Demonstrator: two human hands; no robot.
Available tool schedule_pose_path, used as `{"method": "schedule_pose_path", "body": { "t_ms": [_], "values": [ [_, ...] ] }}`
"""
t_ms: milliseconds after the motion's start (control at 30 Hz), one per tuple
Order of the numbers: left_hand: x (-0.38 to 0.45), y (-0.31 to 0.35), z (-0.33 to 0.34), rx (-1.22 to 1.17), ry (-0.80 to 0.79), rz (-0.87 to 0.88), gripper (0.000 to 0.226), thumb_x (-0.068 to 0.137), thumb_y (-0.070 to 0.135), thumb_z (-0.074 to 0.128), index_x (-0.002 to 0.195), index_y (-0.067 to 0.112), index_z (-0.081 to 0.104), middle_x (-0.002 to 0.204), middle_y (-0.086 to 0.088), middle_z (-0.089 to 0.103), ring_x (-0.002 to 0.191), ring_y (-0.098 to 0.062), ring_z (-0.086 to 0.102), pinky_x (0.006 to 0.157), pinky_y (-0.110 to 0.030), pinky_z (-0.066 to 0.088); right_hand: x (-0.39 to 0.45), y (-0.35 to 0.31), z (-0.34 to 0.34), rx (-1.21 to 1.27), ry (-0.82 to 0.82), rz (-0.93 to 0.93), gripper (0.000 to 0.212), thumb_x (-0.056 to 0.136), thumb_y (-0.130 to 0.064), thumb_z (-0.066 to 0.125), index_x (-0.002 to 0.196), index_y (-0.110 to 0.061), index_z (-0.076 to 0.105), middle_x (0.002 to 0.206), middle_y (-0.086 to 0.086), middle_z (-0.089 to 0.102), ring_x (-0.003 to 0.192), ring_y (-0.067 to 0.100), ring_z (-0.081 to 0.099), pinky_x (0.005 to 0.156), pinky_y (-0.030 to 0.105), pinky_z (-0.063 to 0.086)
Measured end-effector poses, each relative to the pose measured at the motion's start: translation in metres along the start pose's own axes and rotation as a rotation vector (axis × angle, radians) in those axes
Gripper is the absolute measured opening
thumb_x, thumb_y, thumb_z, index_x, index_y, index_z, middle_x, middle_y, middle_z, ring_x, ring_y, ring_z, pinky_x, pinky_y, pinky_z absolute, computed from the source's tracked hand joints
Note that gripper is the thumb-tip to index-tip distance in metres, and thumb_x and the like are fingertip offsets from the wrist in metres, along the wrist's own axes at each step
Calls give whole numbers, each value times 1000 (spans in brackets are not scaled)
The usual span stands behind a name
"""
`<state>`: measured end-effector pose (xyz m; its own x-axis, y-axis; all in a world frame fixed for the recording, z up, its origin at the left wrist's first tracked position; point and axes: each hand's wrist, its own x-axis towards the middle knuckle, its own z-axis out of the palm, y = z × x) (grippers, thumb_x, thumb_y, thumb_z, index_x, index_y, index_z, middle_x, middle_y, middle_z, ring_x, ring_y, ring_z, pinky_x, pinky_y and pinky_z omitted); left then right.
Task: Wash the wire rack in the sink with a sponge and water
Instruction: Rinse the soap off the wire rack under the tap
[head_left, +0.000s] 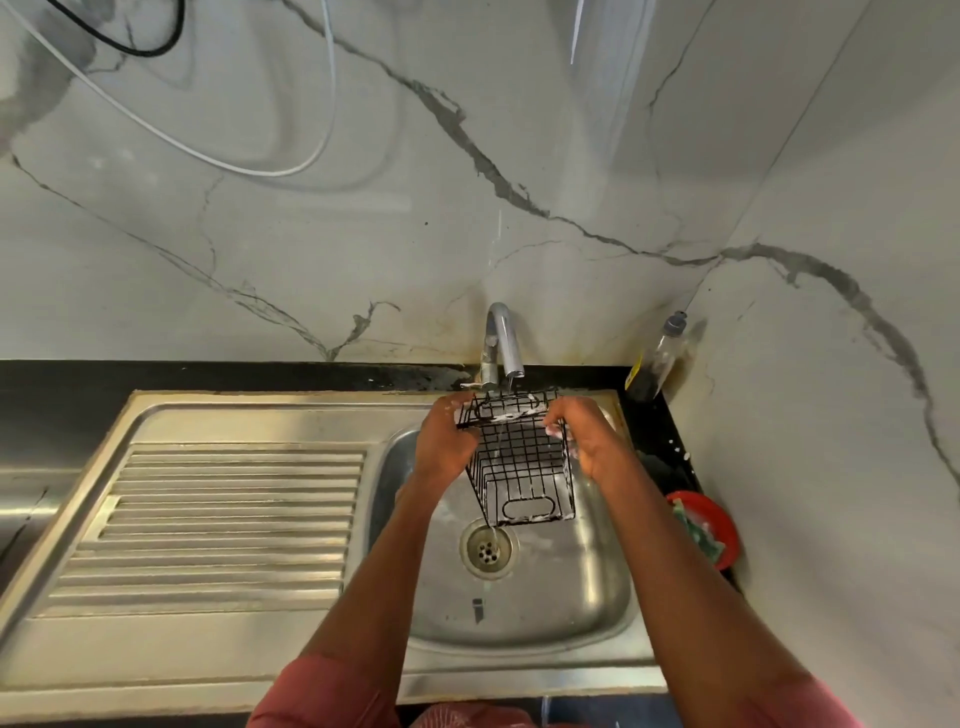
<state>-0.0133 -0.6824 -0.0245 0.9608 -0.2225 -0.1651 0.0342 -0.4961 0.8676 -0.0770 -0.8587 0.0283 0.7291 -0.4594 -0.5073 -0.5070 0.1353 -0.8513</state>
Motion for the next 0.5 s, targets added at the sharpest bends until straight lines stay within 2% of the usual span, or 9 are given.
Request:
{"method": "schedule_pose_path", "body": {
  "t_ms": [67,100,167,200,267,367,433,500],
  "values": [
    [-1,1,-7,45,-11,32,65,86,-4,72,143,22,57,149,0,54,96,0,59,74,-4,47,5,-8,6,-13,-27,2,16,78,3,56,74,-12,58,91,4,60,80,15,50,64,30,32],
    [0,1,-11,81,-25,42,68,85,-2,75,146,21,55,152,0,51,108,-5,60,83,-2,45,8,-12,8,-23,-51,11,15,77,3,55,74,-12,58,95,6,63,85,18,53,67,30,33],
    [4,0,-20,126,-75,25,77,82,6,82,151,20,50,155,-3,49,133,-20,54,107,-21,44,15,-17,12,-66,-114,32,13,76,1,55,78,-11,60,100,7,65,92,21,57,77,33,36],
    [4,1,-25,133,-107,3,81,80,9,85,152,19,49,155,-4,49,137,-24,52,110,-28,44,17,-19,13,-99,-147,44,14,77,0,54,83,-9,61,99,7,65,91,20,58,83,34,36],
    [7,2,-36,152,-142,-14,84,75,12,89,150,18,50,153,-4,51,135,-25,53,106,-30,44,23,-23,17,-180,-200,72,23,77,0,53,96,-9,62,97,6,69,90,20,61,90,39,35],
    [10,0,-48,177,-149,8,81,72,15,91,145,20,56,147,-3,56,129,-25,57,110,-40,47,29,-24,21,-211,-232,100,35,80,0,52,111,-11,62,93,3,74,89,22,66,88,40,35],
    [15,-3,-52,189,-167,28,72,71,15,90,137,25,62,142,-1,58,121,-22,60,106,-42,52,29,-22,23,-206,-247,104,34,82,3,50,110,-12,62,104,5,74,95,23,67,90,41,36],
    [18,-7,-52,250,-197,47,67,70,17,89,132,29,66,137,1,59,120,-20,58,104,-41,52,25,-17,25,-195,-243,112,31,80,5,49,105,-9,62,109,6,73,97,23,66,86,38,37]
  ]
}}
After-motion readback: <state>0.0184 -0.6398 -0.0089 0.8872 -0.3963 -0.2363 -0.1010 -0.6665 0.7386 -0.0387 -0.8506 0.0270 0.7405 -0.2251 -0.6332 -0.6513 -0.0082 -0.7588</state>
